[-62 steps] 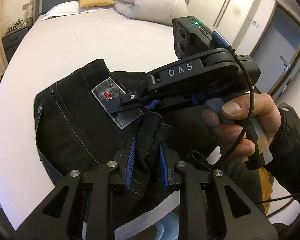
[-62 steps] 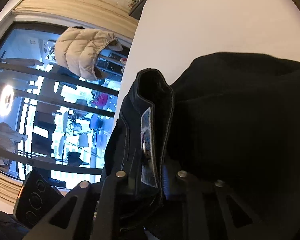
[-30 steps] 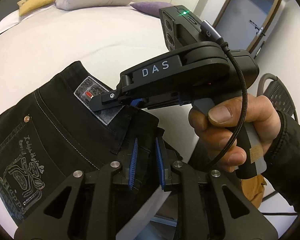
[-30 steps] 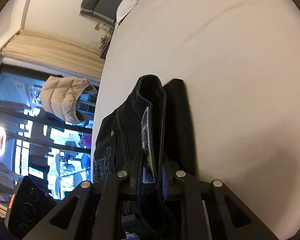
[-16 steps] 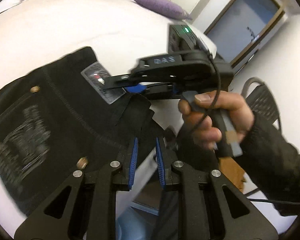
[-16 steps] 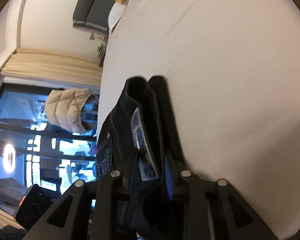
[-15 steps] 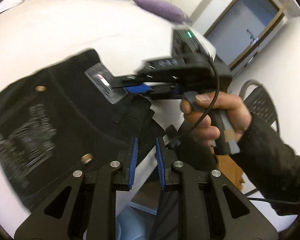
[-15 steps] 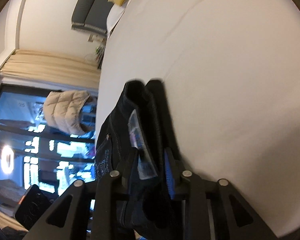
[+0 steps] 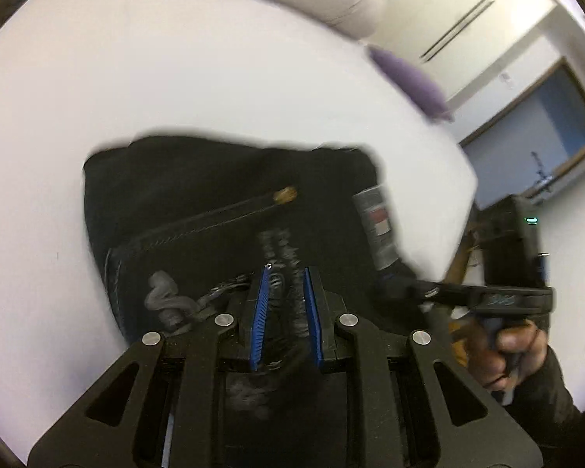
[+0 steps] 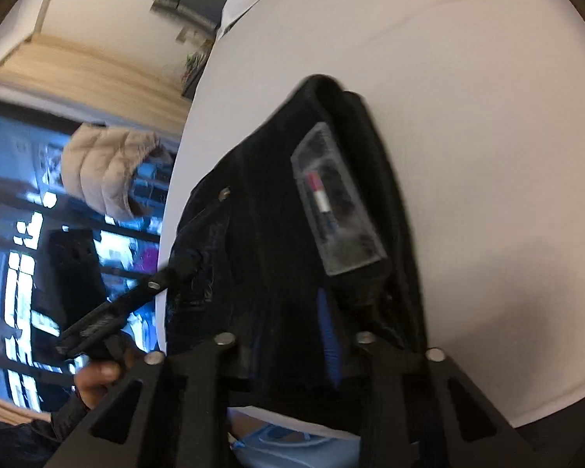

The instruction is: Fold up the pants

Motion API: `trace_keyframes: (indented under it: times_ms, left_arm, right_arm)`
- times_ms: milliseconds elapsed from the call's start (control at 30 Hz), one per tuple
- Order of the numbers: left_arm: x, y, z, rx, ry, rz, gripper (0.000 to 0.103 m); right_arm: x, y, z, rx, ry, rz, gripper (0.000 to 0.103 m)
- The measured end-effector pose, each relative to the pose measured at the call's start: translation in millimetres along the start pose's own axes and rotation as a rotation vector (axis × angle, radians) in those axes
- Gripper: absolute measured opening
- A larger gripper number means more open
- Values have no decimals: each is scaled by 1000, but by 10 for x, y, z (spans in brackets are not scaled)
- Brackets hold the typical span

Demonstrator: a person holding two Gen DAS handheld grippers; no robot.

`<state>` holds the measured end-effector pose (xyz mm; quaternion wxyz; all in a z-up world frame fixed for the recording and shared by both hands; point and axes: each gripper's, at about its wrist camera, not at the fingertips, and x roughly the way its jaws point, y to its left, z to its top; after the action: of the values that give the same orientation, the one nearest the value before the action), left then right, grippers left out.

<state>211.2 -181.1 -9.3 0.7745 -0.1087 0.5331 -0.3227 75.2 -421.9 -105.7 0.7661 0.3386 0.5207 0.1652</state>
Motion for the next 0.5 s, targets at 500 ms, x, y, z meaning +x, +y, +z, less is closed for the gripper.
trace_keyframes:
  times_ms: [500]
  left_arm:
    - [-196,128,264,42,-119,119,18]
  right_arm:
    - [-101,-203,-124,52,-41,1,0]
